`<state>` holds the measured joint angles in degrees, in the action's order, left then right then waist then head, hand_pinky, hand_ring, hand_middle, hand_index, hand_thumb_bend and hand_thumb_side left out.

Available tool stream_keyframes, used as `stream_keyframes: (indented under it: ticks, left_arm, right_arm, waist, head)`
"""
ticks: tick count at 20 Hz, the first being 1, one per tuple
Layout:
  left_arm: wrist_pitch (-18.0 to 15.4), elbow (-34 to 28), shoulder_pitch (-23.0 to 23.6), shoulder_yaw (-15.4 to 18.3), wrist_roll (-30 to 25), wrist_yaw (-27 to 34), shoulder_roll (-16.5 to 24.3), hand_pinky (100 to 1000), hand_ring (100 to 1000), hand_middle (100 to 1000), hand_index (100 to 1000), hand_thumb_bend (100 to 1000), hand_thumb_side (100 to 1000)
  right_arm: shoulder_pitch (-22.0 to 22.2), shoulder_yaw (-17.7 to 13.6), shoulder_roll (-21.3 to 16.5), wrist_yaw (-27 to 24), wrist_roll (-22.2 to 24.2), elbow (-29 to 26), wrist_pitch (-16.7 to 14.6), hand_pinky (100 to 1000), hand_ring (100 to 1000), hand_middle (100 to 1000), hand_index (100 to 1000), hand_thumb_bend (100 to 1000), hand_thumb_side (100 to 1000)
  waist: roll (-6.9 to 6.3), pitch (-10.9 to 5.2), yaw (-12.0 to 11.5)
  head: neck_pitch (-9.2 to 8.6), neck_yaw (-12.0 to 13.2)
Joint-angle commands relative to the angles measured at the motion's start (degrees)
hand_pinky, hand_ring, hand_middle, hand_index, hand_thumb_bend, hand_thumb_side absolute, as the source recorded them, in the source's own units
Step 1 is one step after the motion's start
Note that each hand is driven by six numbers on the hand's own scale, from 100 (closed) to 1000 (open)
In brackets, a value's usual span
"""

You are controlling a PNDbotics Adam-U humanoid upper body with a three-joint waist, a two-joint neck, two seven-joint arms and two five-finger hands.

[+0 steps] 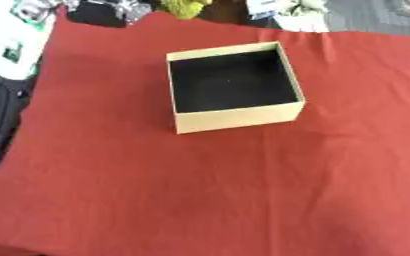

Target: Pick up objects on the table and place them in the box.

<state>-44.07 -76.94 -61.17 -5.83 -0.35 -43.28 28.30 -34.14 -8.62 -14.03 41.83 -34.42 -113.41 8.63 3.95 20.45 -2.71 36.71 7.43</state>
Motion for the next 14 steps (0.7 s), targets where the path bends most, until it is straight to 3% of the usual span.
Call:
stream_keyframes:
  ticks: [1,6,14]
  left_arm:
    - [-0.8,2.0,-1.8,0.2,-0.1,-2.5,-1.2,431,470,414,632,211,100]
    - [-2.4,5.7,-1.7,0.0,-1.3,-4.8,-3.9,435,468,409,633,210,100]
    - [-5.6,7.8,0.9,-2.0,-3.4,-9.7,-6.9,448,476,430,641,217,119]
  right_arm:
    - [-1.3,0.1,0.5,0.5,-0.6,-1.2,-0.7,733,859,556,527,100,620]
    - [-1.6,0.2,1.6,0.5,-0.9,-1.2,-1.3,732,858,555,526,100,621]
    - [-1.4,0.0,1.6,0.4,-1.5,-1.2,-1.5,731,859,555,525,100,622]
  waist:
    - [0.03,-1.75,0.7]
    - [0.32,-1.76,1.9]
    - [-0.02,-1.54,1.4]
  head:
    - [-0.16,1.3]
    - [-0.06,2.4]
    - [0.26,1.7]
